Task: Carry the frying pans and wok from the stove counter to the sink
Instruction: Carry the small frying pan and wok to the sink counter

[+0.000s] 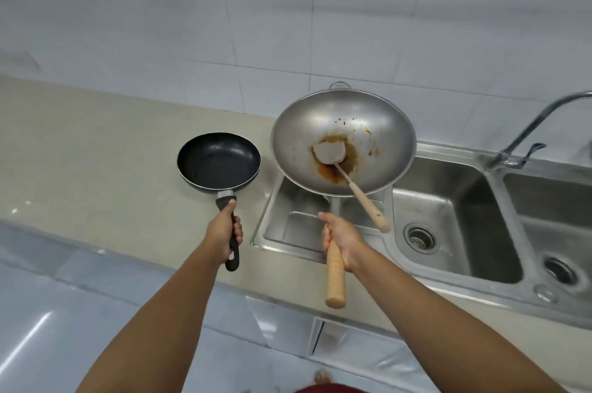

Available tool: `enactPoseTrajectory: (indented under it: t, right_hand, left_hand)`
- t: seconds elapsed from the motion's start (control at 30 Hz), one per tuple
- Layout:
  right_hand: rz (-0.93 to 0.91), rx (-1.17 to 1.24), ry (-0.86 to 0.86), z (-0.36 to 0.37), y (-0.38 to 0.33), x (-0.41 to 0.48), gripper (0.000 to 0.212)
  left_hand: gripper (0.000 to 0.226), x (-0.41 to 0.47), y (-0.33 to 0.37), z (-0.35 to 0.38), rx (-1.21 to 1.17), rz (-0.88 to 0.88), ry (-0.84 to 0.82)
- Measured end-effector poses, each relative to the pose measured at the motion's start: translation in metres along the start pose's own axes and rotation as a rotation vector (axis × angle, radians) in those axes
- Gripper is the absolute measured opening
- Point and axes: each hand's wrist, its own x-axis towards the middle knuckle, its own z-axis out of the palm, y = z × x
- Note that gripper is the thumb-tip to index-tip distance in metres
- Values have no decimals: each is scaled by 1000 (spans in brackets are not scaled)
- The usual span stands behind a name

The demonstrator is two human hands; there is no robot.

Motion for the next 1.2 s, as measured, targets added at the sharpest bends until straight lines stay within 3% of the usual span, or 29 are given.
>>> enactPoseTrajectory:
  t: [0.2, 0.5, 0.9, 1.07, 1.2]
  right_hand:
    - [5, 48, 117, 18, 13, 5, 39]
    - [-26, 186, 249, 49, 35, 8, 31]
    - [28, 218, 206, 39, 46, 8, 29]
    - [38, 75, 196, 26, 50, 6, 27]
    - [-69, -101, 332, 28, 52, 3, 37]
  left_hand:
    - [49, 43, 15, -18, 164, -11, -112]
    - [49, 79, 31, -38, 331, -61, -282]
    - [48, 92, 36, -29, 311, -106, -362]
    - [42, 96, 32, -30, 505, 65, -314]
    - [34, 91, 22, -31, 637, 241, -231]
